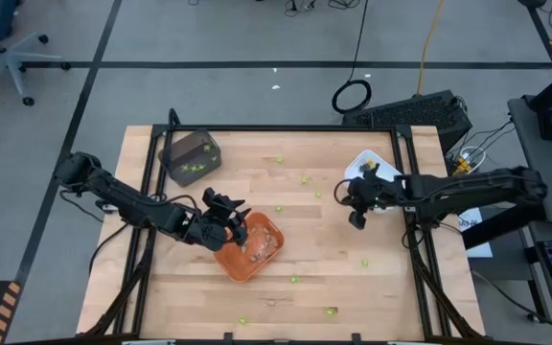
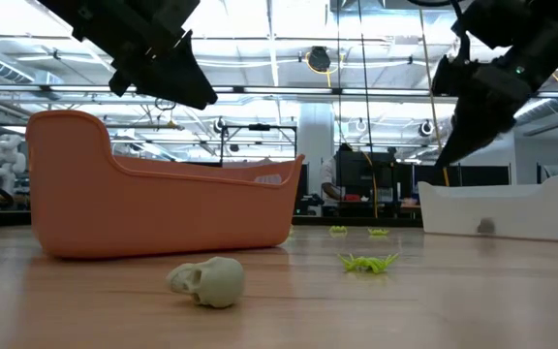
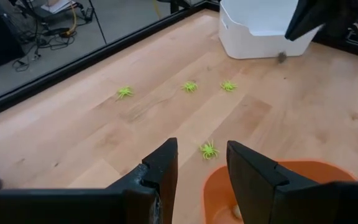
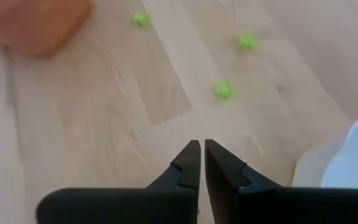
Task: Sort Halloween decoration
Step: Put the small transparent skull toy into the white bin
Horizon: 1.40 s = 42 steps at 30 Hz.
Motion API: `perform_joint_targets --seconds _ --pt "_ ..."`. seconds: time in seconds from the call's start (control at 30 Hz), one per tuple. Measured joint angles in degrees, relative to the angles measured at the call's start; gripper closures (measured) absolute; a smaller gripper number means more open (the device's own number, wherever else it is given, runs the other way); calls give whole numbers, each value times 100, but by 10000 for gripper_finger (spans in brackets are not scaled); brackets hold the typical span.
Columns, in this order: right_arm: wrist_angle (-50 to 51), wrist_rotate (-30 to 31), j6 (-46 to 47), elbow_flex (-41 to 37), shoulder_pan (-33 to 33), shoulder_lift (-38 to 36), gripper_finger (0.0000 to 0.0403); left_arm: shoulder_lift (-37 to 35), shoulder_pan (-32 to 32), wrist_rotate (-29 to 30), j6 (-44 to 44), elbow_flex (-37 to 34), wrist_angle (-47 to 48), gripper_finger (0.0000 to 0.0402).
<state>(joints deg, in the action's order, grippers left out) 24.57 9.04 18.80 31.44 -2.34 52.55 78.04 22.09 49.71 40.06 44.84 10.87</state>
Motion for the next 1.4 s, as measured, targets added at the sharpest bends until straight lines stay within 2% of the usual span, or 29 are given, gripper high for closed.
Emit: perform_joint_targets --seconds 0.3,0.6,0.87,1.13,1.4 --pt "49 -4 152 2 512 441 322 -1 4 -2 -1 0 11 265" --pt "1776 -20 -475 730 1233 1218 265 0 4 -2 0 0 11 265" --pt "2433 -730 -423 857 1788 1942 222 0 59 -47 0 0 10 265" --pt "2886 -922 31 857 2265 2138 219 -1 131 -61 0 0 11 265" --pt "3013 -704 146 714 2384 2140 219 0 129 -52 0 0 11 265"
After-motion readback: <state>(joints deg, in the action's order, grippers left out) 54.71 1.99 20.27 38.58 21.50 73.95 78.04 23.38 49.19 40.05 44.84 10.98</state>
